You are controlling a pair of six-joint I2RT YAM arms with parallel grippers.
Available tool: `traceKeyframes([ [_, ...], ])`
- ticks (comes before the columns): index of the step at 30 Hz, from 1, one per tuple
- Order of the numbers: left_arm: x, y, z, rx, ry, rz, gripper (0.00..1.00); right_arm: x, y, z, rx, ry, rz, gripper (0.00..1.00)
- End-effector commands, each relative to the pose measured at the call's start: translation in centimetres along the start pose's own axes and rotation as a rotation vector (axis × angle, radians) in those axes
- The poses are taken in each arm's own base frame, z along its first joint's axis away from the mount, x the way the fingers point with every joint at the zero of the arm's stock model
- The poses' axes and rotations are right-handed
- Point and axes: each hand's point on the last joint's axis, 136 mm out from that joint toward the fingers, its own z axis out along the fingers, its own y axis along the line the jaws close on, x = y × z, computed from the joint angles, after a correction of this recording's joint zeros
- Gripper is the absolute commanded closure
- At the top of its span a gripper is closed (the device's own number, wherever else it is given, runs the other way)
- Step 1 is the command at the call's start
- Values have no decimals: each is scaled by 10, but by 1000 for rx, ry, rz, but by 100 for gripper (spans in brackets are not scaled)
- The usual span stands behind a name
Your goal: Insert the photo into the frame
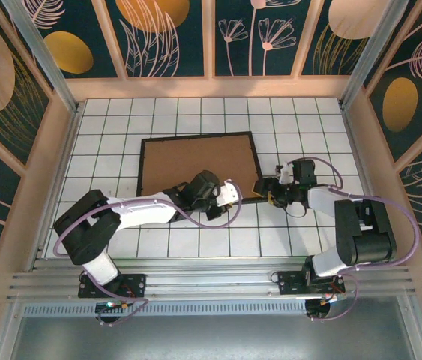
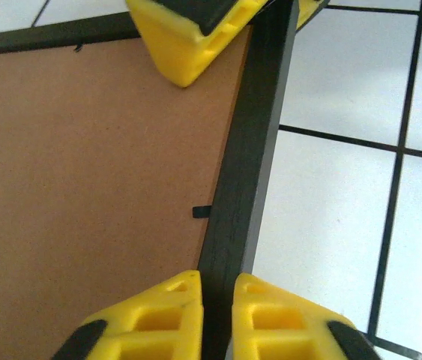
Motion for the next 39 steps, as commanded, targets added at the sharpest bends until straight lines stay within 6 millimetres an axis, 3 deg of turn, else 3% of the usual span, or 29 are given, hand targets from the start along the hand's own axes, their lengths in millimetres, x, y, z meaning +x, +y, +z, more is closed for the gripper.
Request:
traceKeyframes([
  [1,-16,5,-3,-20,-77,-30,81,-11,34,-7,-149,-33,0,46],
  [5,-4,9,-2,-69,-32,8,62,-15,39,-8,-174,-45,31,65],
  [10,6,11,-9,-202,22,133,41,-20,46,-10,-194,-62,69,74],
  [14,19,26,-18,-371,87,228,31,-22,54,-11,-202,-66,90,77],
  [18,31,46,-23,-543,175,310,30,-22,61,-11,-207,-56,105,78],
  [22,34,55,-25,-656,224,397,38,-24,66,-11,-211,-47,106,78],
  [25,26,59,-29,-703,217,415,51,-26,70,-12,-214,-50,103,77],
  [28,12,68,-41,-765,185,408,71,-33,77,-17,-218,-61,78,73],
  [31,-12,81,-63,-861,140,404,81,-45,83,-31,-206,-98,36,63],
  [35,-60,104,-102,-936,48,326,89,-85,108,-82,-181,-257,-89,51],
  [39,-125,136,-155,-913,-104,125,99,-127,165,-166,-157,-561,-281,46],
])
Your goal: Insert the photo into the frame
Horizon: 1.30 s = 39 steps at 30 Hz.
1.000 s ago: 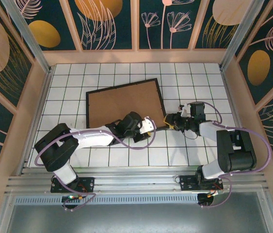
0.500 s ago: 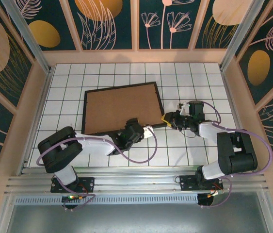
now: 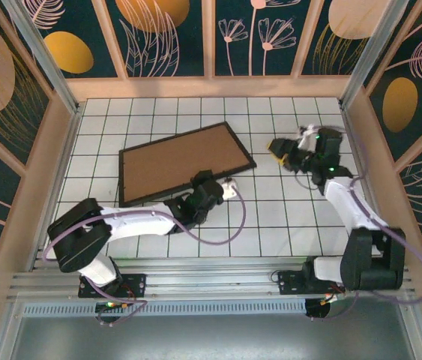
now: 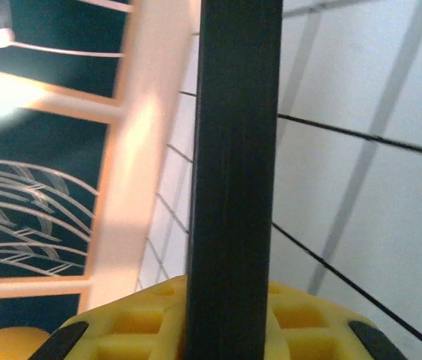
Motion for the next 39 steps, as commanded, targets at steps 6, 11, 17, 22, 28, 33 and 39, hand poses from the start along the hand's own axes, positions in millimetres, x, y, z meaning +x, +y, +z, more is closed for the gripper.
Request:
traceKeyframes([
  [6,-82,243,-77,-70,-370,-839,100,-75,84,-65,56,-351,-346,46],
  [11,-84,304,-87,128,-517,-1161,100,-71,81,-53,82,-331,-380,46],
  [17,-43,342,-74,399,-702,-1616,100,-60,62,-35,130,-259,-389,46],
  [22,-7,320,-35,638,-719,-1910,100,-46,40,-16,168,-178,-378,45],
  [28,30,259,15,775,-577,-2087,100,-25,7,3,223,-96,-345,43],
  [33,48,200,49,885,-446,-2163,100,-15,-12,16,264,-51,-331,41],
  [39,75,138,87,920,-281,-2211,96,-7,-32,29,302,-15,-318,39],
])
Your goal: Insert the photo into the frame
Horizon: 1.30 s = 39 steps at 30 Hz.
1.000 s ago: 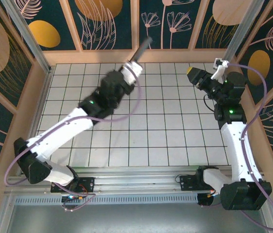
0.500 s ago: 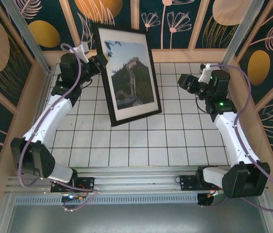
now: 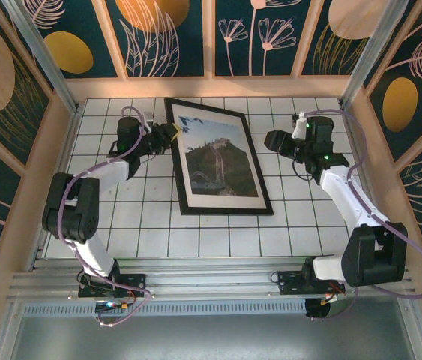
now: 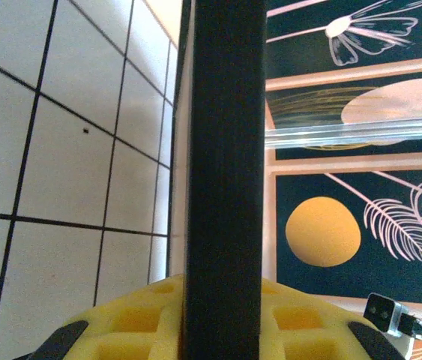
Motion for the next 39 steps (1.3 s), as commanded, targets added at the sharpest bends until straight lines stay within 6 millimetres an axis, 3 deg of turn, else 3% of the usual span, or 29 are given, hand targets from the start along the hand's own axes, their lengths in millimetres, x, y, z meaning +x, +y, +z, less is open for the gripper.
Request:
traceKeyframes([
  [1,-4,-38,0,183,22,55,94,7,-10,9,33,11,-21,39],
  [5,-8,-4,12,120,19,45,88,13,-23,16,74,18,-22,39],
  [12,-28,66,28,-95,-30,104,68,13,-57,23,210,-48,-34,36],
  [15,-36,91,33,-160,-44,112,66,11,-68,23,255,-83,-40,35],
  [19,-47,118,40,-225,-46,118,61,10,-74,21,287,-104,-41,35],
  [22,-62,137,34,-338,-84,169,52,7,-86,16,355,-126,-58,34],
  [24,-77,145,17,-454,-138,241,44,6,-97,8,425,-147,-79,31],
  [26,-90,140,-8,-569,-215,344,37,3,-108,-2,489,-188,-98,27],
  [28,-103,124,-45,-669,-339,453,28,1,-116,-12,537,-236,-111,21],
  [30,-112,101,-96,-773,-509,563,16,4,-128,-20,577,-305,-125,13],
  [33,-100,97,-165,-910,-690,680,2,16,-148,-24,605,-374,-138,1],
  [35,-89,98,-195,-957,-760,735,1,16,-158,-26,629,-397,-136,1],
  [39,-65,91,-227,-937,-829,855,1,12,-158,-29,621,-479,-225,1],
])
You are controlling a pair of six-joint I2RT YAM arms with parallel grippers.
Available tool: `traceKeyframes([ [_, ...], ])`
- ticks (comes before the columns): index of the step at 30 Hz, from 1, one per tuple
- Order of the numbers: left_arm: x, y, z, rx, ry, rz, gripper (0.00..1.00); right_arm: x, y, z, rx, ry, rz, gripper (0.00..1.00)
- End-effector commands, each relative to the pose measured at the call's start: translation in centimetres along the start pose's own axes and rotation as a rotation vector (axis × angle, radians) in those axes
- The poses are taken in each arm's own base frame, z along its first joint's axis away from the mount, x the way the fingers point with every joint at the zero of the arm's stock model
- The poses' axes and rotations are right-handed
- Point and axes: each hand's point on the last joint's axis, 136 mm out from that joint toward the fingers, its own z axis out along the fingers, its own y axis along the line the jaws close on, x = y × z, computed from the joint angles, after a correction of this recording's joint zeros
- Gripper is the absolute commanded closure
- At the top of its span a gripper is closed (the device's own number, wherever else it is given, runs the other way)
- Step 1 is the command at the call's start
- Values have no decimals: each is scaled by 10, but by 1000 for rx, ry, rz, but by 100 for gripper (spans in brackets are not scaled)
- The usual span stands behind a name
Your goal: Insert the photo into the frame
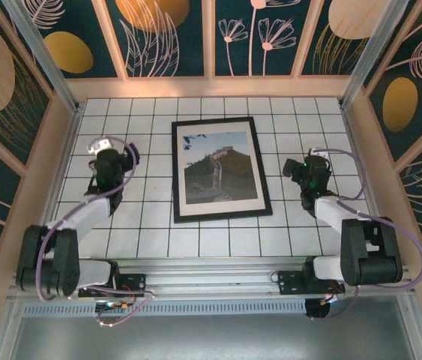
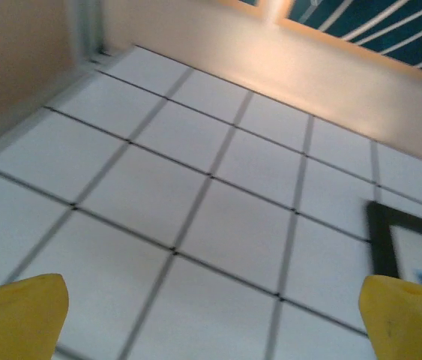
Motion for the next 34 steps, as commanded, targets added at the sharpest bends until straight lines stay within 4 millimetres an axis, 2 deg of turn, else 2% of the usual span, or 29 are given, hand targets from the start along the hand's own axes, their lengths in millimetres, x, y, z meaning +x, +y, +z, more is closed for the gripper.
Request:
traceKeyframes([
  [1,-4,29,-22,-83,-134,137,1,-36,-1,-3,-6,-210,-23,1],
  [4,-5,28,-37,-17,-257,176,1,-22,-7,0,-28,-225,-11,1],
  [5,-3,26,-37,-1,-282,196,1,-25,-8,-2,-43,-264,-5,1],
  [10,1,21,-16,-8,-303,223,1,-37,-10,-13,-83,-371,-38,1],
  [12,7,22,-1,-25,-279,223,1,-36,-13,-20,-121,-428,-21,1],
  [15,9,27,6,12,-236,188,1,-27,-15,-27,-164,-485,-17,1],
  [18,20,25,-1,98,-241,193,1,-25,-12,-19,-163,-445,-32,1],
  [19,15,22,-5,117,-290,189,1,-25,-9,-21,-178,-445,-40,1],
  [23,19,19,-1,130,-245,204,1,-22,1,-29,-239,-462,-77,1],
  [30,19,19,-2,130,-249,203,1,-19,8,-19,-230,-421,-110,1],
  [34,19,19,-2,130,-250,205,1,-22,5,-13,-210,-411,-97,1],
])
